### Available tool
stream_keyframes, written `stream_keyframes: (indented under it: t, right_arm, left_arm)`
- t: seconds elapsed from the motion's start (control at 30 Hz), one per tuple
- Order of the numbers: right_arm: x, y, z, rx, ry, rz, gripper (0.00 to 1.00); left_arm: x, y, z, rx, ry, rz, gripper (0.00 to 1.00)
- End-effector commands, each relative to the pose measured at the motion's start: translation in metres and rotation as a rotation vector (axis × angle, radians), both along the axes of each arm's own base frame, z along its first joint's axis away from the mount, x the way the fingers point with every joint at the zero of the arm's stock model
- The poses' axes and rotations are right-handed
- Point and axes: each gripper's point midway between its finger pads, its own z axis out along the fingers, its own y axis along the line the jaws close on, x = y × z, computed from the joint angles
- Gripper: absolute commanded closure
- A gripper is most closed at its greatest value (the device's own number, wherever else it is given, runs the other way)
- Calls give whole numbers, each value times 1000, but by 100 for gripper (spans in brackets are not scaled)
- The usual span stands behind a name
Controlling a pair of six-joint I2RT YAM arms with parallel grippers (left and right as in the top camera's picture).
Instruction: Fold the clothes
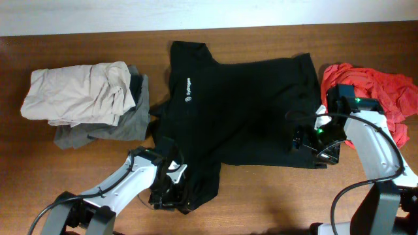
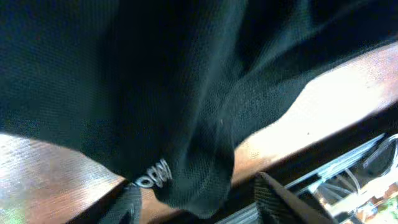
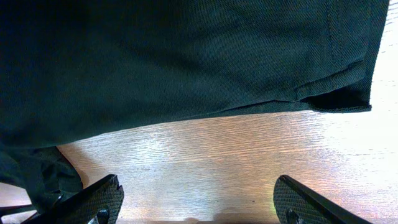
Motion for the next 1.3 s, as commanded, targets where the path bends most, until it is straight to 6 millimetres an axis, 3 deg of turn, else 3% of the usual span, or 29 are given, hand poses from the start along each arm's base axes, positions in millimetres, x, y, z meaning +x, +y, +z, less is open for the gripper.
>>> stream_keyframes:
  t: [0.0, 0.23, 0.27, 0.37, 0.53, 0.77, 0.97, 1.27]
  right_arm:
    - [0, 1, 3, -5, -17, -1, 18]
    - [0, 1, 3, -5, -17, -1, 18]
    - [0, 1, 3, -5, -18, -1, 18]
    - [0, 1, 3, -5, -18, -1, 18]
    - [1, 0, 3, -6, -24, -1, 18]
    - [5, 0, 3, -8, -39, -1, 18]
    - [7, 0, 3, -10, -46, -1, 18]
    - [8, -1, 3, -10, -53, -1, 18]
  left_arm:
    - [0, 3, -4, 22, -16, -4, 56]
    - [1, 3, -4, 22, -17, -4, 98]
    - [0, 3, -3, 20, -12, -3, 99]
    - [-1, 4, 2, 29, 6, -3, 99]
    - [11, -2, 31, 35, 17, -4, 99]
    - [56, -12, 66, 37, -125, -18, 99]
    - [87, 8, 66, 179, -273, -33, 100]
    - [137, 6, 67, 202, -484, -3, 99]
